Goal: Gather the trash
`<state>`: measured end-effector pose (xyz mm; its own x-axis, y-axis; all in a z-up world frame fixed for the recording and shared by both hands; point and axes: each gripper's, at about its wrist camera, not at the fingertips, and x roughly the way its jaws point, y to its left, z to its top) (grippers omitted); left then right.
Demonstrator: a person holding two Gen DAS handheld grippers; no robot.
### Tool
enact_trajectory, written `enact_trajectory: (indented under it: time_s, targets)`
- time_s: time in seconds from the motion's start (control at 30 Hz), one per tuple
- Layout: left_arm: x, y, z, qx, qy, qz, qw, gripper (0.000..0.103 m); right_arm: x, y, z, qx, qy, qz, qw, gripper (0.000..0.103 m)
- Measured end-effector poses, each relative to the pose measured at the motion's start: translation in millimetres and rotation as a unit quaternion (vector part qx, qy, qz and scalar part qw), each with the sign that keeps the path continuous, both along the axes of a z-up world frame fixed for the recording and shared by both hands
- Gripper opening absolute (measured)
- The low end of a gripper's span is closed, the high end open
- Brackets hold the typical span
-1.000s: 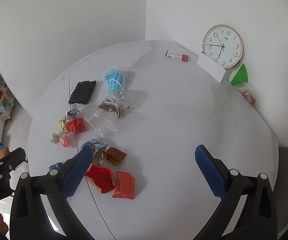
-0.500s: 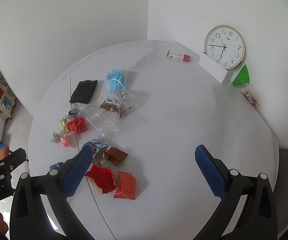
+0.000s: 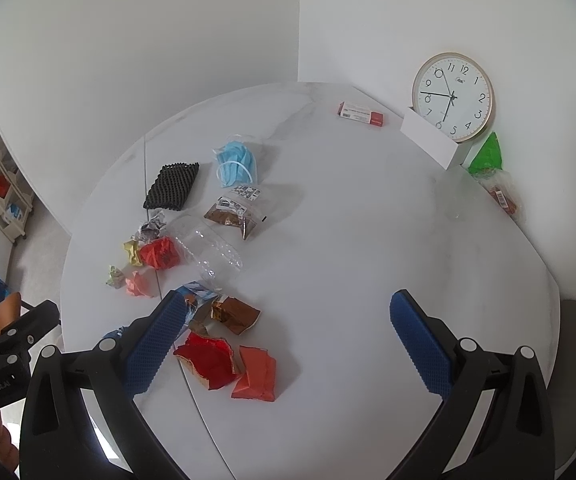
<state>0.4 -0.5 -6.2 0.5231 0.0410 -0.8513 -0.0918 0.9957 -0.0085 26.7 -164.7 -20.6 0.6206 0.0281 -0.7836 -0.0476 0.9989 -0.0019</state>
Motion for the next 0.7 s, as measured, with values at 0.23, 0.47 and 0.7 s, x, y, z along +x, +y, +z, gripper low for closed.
enact_trajectory:
  time_s: [0.23,0.47,0.7]
  targets:
    - [0.6,-0.5,-1.3,0.001,0.003,-0.001,1.0000,0.097,0.8,1.8,0.4,0.000,0.000,0.000,1.000,0.101]
    - [0.7,-2.1,-3.0,0.002,0.004,-0.003,1.0000,0.097,1.2,2.3,0.8,-0.001,0.000,0.001,1.000,0.101]
    - [1.4,-2.6,-3.2,0.002,0.006,-0.003,1.0000,0.097,2.3,2.5,1.8,0.000,0.000,0.002,1.000,0.101]
